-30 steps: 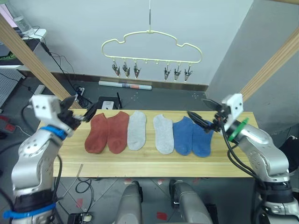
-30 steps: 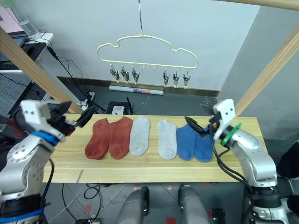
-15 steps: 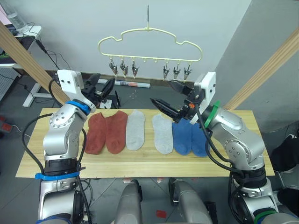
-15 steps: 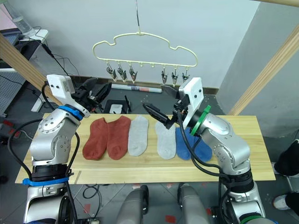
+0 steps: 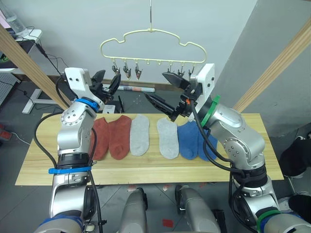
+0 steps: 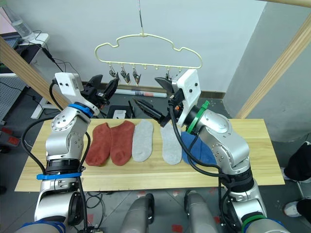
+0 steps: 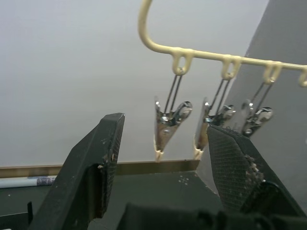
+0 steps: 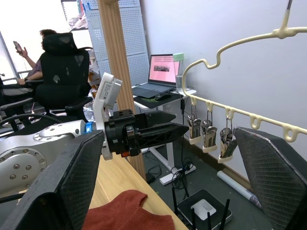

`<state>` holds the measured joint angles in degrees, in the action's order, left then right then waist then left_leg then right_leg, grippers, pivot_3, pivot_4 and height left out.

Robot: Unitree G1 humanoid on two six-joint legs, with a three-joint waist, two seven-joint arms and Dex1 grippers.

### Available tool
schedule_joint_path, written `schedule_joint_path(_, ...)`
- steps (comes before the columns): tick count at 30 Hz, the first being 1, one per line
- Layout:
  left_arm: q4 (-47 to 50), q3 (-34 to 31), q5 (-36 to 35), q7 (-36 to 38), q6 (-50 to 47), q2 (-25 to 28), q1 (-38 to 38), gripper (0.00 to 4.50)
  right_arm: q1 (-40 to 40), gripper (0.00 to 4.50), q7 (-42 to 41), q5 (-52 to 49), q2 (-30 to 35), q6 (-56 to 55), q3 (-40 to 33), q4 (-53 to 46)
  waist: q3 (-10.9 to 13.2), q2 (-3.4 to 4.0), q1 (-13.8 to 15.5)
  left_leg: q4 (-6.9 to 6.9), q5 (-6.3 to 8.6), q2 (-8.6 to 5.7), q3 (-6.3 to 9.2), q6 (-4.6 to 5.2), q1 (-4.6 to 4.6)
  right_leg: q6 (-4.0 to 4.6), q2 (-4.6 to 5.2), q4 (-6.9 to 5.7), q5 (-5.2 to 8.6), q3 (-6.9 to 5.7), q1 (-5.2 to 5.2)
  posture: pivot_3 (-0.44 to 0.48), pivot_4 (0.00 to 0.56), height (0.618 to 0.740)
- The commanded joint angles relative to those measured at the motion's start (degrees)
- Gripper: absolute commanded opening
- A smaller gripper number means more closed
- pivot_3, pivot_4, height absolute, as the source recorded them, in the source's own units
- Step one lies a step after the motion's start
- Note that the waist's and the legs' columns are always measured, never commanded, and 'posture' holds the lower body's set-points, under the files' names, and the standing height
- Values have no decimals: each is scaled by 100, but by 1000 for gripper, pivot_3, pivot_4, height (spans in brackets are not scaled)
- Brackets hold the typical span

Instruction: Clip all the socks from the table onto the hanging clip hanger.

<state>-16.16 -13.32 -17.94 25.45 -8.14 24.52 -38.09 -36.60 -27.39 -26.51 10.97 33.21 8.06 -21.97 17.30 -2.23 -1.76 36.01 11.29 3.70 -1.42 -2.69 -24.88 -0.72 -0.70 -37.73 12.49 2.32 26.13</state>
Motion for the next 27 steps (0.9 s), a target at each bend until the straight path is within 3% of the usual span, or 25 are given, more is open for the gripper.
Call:
schedule_joint_path(1,47,-42,40,7,205,48,-137,2996,-78,4500,14,-22,-40,-96,-39,-180,0,0,-3,0,0,0,0,0,0,0,0,0,0,1,0,-54,325,740)
schedule_joint_path(27,-1436,30,338,83,1163,-158,-934,2996,-247,4500,130,-127,-99,167,-111,-378,0,0,-13,1,0,-1,-3,0,0,0,0,-1,0,2,1,-77,319,740)
